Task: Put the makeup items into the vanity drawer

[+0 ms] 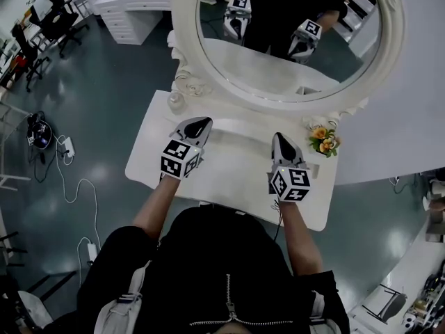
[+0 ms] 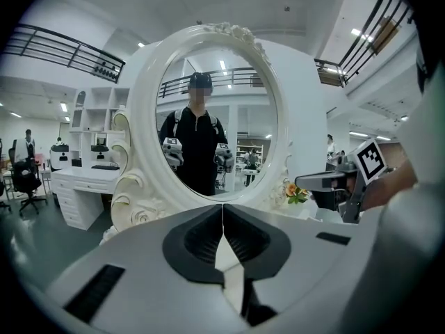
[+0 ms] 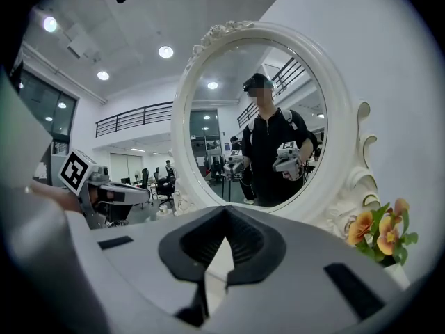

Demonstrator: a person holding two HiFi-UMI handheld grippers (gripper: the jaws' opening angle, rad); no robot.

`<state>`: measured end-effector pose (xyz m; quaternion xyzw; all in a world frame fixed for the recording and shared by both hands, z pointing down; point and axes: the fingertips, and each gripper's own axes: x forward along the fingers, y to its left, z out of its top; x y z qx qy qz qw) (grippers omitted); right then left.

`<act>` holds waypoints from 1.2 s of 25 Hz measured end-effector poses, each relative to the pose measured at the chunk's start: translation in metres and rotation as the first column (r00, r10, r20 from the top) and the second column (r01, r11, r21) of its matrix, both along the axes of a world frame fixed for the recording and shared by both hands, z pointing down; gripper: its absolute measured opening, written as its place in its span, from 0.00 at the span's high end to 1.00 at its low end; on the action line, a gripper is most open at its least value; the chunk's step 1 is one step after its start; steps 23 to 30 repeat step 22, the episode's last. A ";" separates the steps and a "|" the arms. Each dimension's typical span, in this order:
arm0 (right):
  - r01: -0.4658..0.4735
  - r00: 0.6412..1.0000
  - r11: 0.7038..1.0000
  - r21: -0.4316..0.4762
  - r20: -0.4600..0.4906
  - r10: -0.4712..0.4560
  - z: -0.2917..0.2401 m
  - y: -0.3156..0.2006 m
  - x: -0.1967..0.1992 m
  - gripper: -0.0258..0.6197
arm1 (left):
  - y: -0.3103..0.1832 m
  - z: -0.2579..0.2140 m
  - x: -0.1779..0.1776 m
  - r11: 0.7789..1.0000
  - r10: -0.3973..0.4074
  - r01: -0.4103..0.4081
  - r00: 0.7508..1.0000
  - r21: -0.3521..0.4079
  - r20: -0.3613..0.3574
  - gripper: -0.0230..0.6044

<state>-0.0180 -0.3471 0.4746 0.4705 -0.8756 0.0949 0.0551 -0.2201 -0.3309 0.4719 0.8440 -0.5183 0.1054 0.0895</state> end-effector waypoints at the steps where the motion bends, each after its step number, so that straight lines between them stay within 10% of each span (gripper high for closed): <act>1: 0.000 1.000 1.000 0.000 -0.001 0.000 0.000 0.000 0.000 0.96 | 0.001 0.000 -0.001 1.000 -0.001 0.001 1.000 -0.001 -0.003 0.93; 30: -0.001 1.000 1.000 -0.015 -0.001 0.001 0.001 0.021 0.005 0.96 | 0.012 0.014 0.002 0.999 0.009 -0.009 1.000 -0.039 -0.019 0.93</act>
